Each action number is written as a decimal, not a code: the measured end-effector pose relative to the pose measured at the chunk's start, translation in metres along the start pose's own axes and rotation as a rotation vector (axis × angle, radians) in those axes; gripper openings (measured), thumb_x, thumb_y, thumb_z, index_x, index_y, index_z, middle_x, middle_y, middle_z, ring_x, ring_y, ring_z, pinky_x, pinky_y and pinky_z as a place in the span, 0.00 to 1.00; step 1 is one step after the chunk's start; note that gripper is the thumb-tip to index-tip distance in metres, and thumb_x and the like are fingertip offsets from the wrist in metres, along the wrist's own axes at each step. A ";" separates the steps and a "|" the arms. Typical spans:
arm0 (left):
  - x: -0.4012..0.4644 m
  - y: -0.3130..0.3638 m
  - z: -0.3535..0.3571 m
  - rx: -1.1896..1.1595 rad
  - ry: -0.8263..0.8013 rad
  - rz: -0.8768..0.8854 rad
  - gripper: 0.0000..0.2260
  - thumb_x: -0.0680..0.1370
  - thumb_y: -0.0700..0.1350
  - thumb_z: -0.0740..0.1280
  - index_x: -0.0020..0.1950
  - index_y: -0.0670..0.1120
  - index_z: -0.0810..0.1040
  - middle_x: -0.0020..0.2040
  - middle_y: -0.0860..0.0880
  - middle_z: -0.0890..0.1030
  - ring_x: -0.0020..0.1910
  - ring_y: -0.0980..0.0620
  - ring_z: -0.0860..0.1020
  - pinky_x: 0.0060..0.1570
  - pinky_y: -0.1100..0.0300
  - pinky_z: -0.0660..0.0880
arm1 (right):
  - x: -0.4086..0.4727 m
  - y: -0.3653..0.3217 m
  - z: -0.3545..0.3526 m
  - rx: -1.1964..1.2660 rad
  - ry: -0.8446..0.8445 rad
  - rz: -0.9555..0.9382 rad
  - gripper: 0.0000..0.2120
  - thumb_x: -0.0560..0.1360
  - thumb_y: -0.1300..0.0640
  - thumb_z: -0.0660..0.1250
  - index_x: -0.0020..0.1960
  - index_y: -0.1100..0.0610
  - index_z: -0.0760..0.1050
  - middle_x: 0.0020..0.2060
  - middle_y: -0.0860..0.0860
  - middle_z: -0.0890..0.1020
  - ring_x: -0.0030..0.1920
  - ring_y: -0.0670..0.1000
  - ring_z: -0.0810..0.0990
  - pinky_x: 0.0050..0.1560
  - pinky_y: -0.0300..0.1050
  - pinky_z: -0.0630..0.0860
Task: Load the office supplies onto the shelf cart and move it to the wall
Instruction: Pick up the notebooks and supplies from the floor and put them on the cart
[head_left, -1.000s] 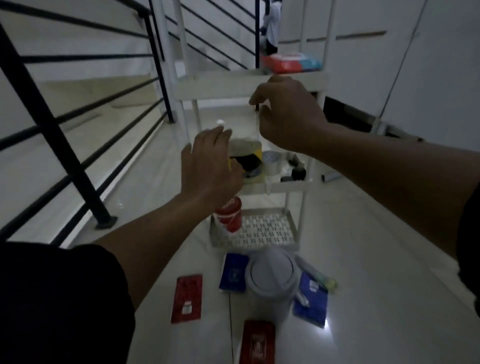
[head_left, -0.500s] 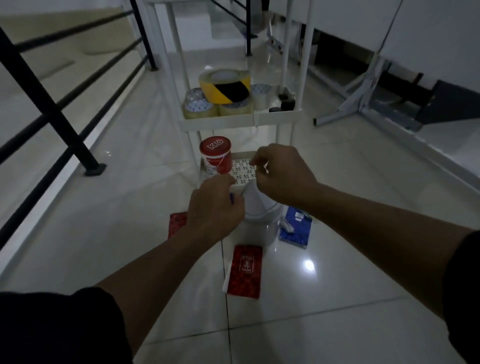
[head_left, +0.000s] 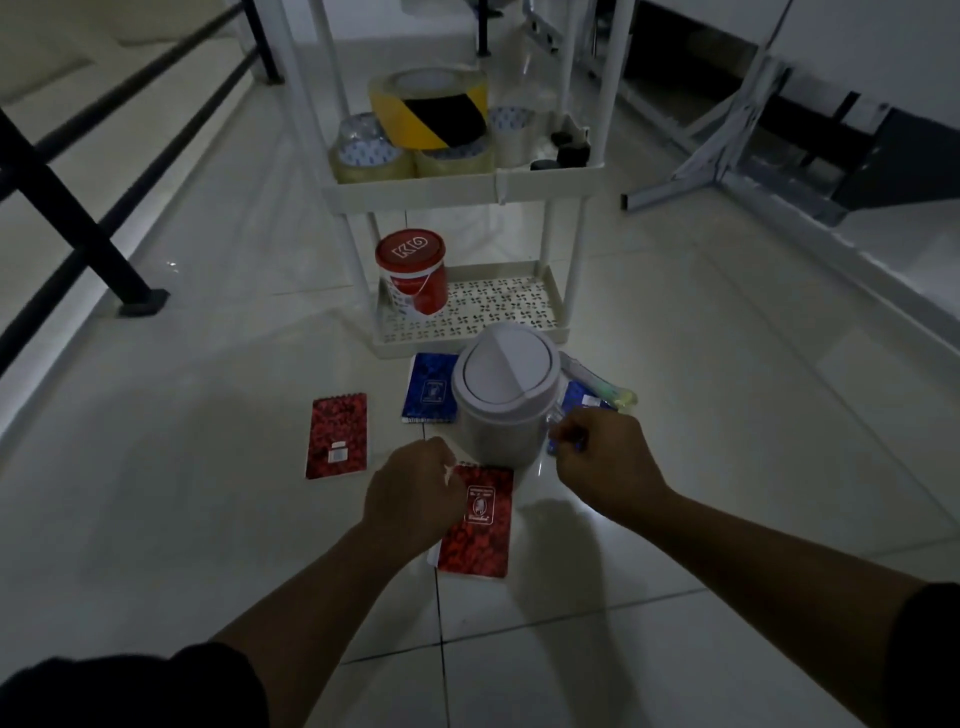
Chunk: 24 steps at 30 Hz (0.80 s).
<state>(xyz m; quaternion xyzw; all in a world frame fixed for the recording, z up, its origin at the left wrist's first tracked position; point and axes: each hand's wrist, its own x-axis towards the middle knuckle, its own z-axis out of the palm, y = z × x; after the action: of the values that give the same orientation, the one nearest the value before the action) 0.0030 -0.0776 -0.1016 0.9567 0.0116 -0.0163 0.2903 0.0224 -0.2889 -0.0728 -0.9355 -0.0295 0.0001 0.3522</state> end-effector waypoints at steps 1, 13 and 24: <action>0.001 -0.003 0.005 0.009 -0.009 -0.008 0.10 0.74 0.44 0.67 0.54 0.43 0.80 0.49 0.45 0.82 0.47 0.48 0.79 0.45 0.56 0.77 | -0.001 0.004 0.002 -0.012 -0.008 0.010 0.11 0.72 0.66 0.65 0.50 0.59 0.83 0.39 0.49 0.82 0.34 0.37 0.74 0.37 0.28 0.68; 0.026 -0.009 0.029 0.268 -0.149 0.041 0.27 0.73 0.52 0.67 0.71 0.47 0.70 0.68 0.49 0.74 0.66 0.46 0.69 0.61 0.49 0.70 | 0.017 0.055 0.011 -0.237 -0.042 0.139 0.09 0.75 0.61 0.65 0.51 0.59 0.83 0.47 0.55 0.84 0.45 0.52 0.81 0.46 0.45 0.79; 0.038 -0.014 0.038 0.282 -0.177 0.058 0.14 0.68 0.56 0.68 0.46 0.48 0.80 0.51 0.49 0.77 0.54 0.46 0.73 0.48 0.49 0.76 | 0.023 0.069 0.017 -0.429 -0.090 -0.012 0.12 0.74 0.54 0.70 0.57 0.54 0.81 0.54 0.55 0.79 0.49 0.53 0.78 0.45 0.43 0.75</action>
<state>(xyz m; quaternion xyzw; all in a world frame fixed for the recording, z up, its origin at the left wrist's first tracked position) 0.0397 -0.0868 -0.1420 0.9827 -0.0442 -0.0935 0.1535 0.0489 -0.3281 -0.1303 -0.9879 -0.0501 0.0336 0.1431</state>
